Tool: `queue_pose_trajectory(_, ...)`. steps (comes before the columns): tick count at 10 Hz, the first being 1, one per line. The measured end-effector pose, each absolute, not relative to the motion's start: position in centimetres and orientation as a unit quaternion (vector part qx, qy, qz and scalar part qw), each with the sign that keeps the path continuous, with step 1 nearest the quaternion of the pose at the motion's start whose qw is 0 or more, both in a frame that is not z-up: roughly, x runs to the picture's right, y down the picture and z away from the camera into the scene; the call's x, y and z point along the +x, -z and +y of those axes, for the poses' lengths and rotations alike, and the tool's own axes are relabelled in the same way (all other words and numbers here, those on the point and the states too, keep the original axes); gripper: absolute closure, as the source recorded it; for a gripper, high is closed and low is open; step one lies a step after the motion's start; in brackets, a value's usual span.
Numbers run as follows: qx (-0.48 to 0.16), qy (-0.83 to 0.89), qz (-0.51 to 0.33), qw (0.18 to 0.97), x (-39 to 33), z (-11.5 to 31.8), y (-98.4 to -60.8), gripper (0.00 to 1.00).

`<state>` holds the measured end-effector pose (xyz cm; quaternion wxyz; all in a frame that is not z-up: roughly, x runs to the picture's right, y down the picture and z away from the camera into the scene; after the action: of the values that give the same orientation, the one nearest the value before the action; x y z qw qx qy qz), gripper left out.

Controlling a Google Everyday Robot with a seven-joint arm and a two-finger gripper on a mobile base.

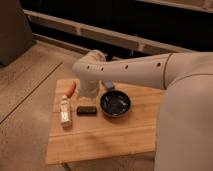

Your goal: Place the eraser on the white sponge

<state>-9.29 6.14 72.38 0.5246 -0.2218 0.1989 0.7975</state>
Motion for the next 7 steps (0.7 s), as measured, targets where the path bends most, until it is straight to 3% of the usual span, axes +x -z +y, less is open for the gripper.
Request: queue_pose_trajectory(7, -0.241, -0.797, 0.208, 0.513, -7.0, 7.5, -73.2, 0.35)
